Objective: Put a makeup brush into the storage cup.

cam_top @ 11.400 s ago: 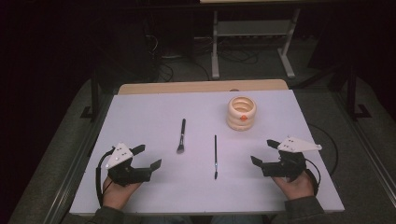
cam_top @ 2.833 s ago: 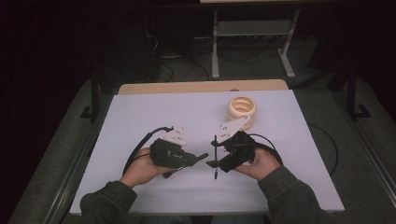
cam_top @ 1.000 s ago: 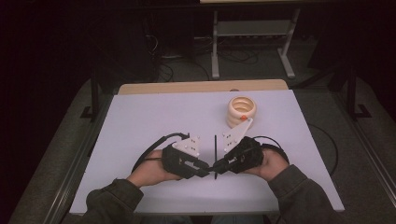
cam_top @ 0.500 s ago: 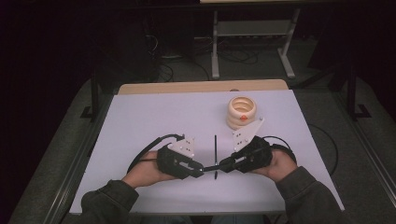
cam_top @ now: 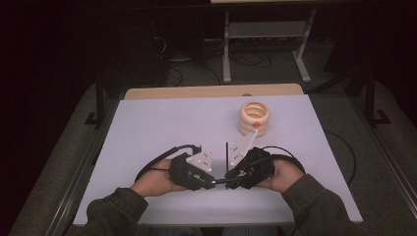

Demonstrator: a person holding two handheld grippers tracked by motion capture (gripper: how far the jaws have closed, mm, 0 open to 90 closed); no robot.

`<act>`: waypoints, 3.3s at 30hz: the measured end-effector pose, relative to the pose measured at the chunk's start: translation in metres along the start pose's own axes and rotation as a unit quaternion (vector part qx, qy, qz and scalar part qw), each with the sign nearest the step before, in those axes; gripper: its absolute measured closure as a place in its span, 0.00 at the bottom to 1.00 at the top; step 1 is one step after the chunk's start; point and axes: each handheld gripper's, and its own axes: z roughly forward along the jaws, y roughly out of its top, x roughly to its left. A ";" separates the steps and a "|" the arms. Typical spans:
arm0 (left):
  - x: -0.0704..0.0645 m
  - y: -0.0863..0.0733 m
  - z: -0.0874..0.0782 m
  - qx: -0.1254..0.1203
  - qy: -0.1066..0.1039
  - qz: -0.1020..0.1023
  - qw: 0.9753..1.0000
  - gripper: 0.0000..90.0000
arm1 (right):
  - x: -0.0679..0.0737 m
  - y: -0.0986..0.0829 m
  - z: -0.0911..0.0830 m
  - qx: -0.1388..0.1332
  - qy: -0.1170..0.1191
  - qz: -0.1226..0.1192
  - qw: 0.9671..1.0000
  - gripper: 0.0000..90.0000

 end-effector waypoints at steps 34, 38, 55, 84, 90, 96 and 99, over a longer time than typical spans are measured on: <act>0.002 0.008 0.005 0.031 -0.019 -0.001 0.999 0.86 | 0.003 -0.007 0.013 0.015 -0.008 0.008 1.000 0.78; 0.007 0.016 0.005 0.042 -0.023 0.051 0.998 0.86 | 0.002 -0.001 0.018 0.030 -0.006 -0.006 1.000 0.86; 0.014 -0.023 -0.029 -0.101 0.014 -0.100 0.990 0.54 | 0.009 -0.042 0.015 -0.025 -0.023 0.048 0.998 0.88; 0.022 -0.032 -0.023 -0.217 0.007 -0.167 0.962 0.68 | 0.006 -0.036 0.016 -0.245 -0.094 0.112 0.959 0.88; 0.024 -0.032 -0.022 -0.234 -0.002 -0.177 0.956 0.75 | 0.009 -0.035 0.020 -0.253 -0.107 0.103 0.956 0.88; 0.027 -0.034 -0.023 -0.245 -0.013 -0.178 0.953 0.79 | 0.010 -0.034 0.021 -0.260 -0.114 0.097 0.954 0.88; 0.027 -0.034 -0.023 -0.254 -0.019 -0.186 0.949 0.80 | 0.010 -0.034 0.022 -0.256 -0.115 0.095 0.955 0.88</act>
